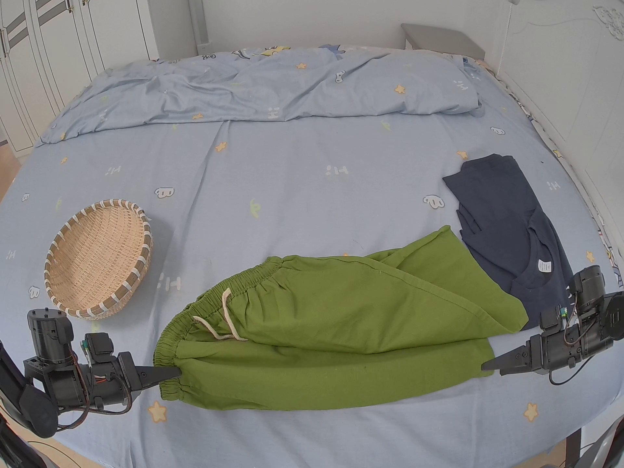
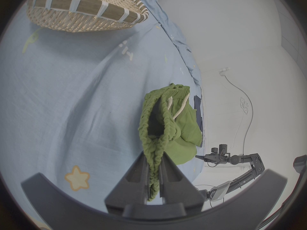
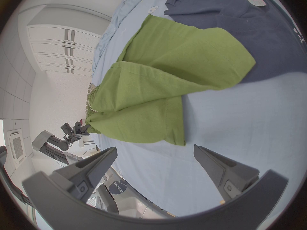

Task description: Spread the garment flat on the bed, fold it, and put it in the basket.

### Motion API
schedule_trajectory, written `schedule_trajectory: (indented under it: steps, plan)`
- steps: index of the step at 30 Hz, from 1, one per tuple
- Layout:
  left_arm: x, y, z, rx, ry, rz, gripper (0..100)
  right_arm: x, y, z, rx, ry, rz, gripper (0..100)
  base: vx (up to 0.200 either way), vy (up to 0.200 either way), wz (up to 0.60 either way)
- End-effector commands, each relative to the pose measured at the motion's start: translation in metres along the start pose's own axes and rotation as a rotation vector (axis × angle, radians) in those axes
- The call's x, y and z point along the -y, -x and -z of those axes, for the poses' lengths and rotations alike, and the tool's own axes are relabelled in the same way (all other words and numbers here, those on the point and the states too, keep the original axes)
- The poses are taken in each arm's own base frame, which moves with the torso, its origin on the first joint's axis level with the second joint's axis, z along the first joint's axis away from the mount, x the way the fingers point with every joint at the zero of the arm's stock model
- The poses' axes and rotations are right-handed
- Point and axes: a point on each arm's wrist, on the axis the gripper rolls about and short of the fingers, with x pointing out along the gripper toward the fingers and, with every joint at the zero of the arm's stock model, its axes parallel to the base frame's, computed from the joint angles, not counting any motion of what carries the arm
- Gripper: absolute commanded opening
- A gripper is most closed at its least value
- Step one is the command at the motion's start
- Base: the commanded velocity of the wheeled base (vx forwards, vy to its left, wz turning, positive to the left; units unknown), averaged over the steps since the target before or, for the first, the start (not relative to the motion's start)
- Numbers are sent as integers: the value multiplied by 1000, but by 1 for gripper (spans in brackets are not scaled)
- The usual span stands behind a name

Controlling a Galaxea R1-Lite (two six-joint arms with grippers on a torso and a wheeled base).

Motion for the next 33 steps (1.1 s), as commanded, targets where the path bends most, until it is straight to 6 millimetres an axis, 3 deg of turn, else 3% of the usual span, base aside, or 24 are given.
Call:
schedule_trajectory:
  steps: [1, 18, 33]
  plan:
    - [-2, -1, 0, -4, 6, -5, 0, 8, -6, -1, -15, -21, -13, 100, 0, 0, 0]
    - [-2, -2, 0, -9, 9, -5, 0, 25, -28, -9, -31, -30, -103, 100, 0, 0, 0]
    - [-2, -3, 0, -10, 8, -4, 0, 28, -37, -11, -43, -23, -137, 100, 0, 0, 0]
